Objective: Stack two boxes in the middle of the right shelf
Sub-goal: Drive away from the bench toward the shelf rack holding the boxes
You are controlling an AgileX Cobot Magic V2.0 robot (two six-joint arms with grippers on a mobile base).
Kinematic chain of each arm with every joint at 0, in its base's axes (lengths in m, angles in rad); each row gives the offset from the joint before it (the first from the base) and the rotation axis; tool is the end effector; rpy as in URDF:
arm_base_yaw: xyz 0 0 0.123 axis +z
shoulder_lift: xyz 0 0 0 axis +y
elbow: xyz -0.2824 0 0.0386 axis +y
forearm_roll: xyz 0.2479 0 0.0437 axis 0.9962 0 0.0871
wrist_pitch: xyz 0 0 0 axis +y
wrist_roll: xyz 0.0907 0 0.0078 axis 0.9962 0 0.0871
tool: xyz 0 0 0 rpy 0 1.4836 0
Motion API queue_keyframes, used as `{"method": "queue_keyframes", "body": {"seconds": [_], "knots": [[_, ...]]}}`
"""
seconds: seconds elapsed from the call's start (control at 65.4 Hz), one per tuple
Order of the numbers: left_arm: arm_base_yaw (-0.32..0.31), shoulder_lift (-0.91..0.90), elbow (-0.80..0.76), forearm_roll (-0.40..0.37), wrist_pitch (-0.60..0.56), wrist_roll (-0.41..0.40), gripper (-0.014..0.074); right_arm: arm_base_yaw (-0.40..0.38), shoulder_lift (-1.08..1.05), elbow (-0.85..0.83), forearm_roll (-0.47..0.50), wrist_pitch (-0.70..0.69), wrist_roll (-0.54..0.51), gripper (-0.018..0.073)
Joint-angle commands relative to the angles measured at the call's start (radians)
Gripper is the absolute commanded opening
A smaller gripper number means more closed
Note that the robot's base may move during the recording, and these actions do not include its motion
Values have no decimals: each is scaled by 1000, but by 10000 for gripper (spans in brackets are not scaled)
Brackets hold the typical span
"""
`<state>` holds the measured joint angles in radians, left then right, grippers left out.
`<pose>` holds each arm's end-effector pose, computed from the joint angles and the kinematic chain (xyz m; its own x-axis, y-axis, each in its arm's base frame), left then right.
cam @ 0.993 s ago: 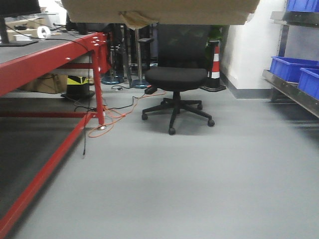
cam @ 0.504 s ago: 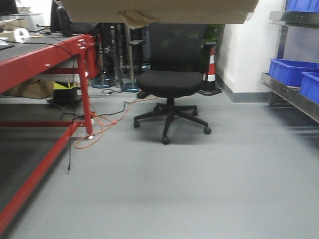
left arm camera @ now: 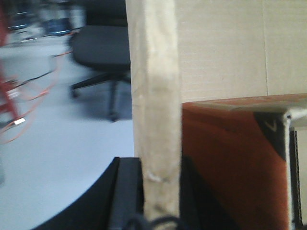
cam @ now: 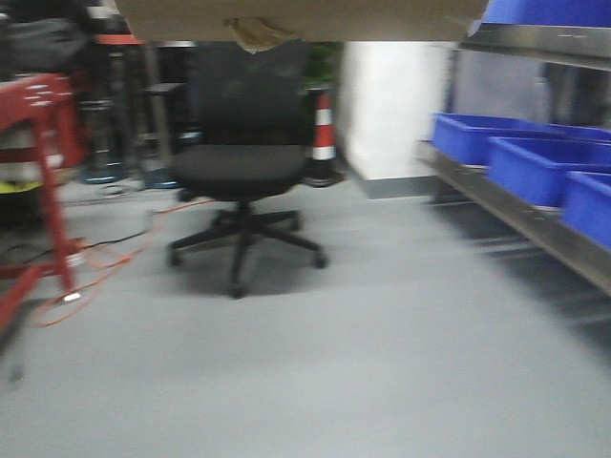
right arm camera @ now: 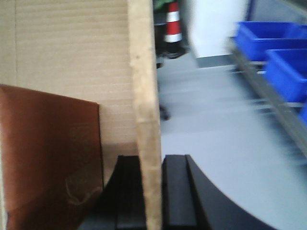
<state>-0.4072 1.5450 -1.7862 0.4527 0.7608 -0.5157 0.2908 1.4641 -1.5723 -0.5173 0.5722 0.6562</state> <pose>0.3251 -0.1103 0.4757 -0.3561 -0.0292 -0.9340 0.0586 0.9968 -0.0535 0.3264 0.0722 0.4508 -0.2970 0.1208 -0.9472 0.0303 0.9927 0.1171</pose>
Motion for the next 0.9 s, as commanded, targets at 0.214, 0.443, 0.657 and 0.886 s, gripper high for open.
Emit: {"method": "queue_keyframes", "body": {"seconds": [0.214, 0.443, 0.657, 0.886], "knots": [[5, -27, -9, 10, -45, -7, -111, -16, -9, -10, -52, -194, 8, -162], [5, -27, -9, 13, -45, -7, -111, -16, -9, -10, -52, -296, 8, -162], [5, -27, -9, 15, -45, -7, -111, -16, -9, -10, -52, -318, 8, -162], [5, -27, -9, 24, -45, -7, -111, -16, -9, -10, -52, -318, 8, -162]]}}
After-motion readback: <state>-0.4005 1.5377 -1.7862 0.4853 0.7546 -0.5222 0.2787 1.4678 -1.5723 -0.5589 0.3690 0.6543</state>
